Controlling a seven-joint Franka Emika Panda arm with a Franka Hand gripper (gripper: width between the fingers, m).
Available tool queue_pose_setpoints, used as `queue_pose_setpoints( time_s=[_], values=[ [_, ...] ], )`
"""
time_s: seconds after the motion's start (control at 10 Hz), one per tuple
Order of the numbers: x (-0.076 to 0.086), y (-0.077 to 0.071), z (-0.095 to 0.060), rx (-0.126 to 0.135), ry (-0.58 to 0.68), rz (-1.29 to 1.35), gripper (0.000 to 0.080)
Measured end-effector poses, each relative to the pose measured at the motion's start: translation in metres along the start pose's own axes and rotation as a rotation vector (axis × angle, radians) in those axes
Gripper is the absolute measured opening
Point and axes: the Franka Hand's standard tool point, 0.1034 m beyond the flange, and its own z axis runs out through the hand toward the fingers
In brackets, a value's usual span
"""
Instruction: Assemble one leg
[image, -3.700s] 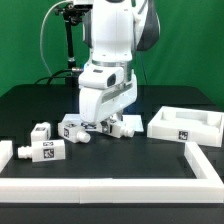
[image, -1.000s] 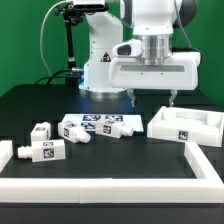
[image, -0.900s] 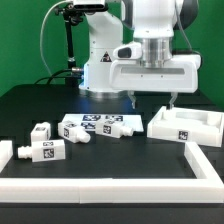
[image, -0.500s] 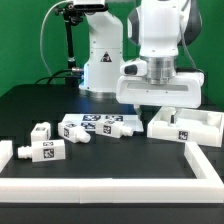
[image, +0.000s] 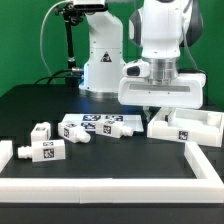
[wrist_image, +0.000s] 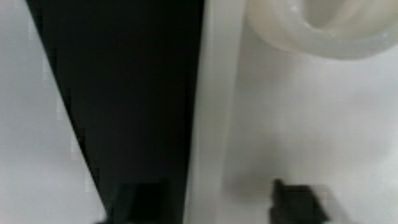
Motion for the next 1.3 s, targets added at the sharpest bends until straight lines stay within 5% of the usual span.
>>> queue_pose_setpoints(
  time_s=[0.1,0.2,0.4,0.8,1.3],
  values=[
    [0.000,0.000,0.000,0.000,0.000,-0.002,0.0205],
    [0.000,0.000,0.000,0.001,0.001,-0.010,0.0053],
    [0.009,0.009,-0.009,-0.006,-0.030,-0.057,0.0053],
    [0.085,0.037,-0.093,0.043,-0.083,-0.099,0.0053],
    [0.087,0.043,-0.090,0.042,-0.082,-0.120,0.0054]
  ],
)
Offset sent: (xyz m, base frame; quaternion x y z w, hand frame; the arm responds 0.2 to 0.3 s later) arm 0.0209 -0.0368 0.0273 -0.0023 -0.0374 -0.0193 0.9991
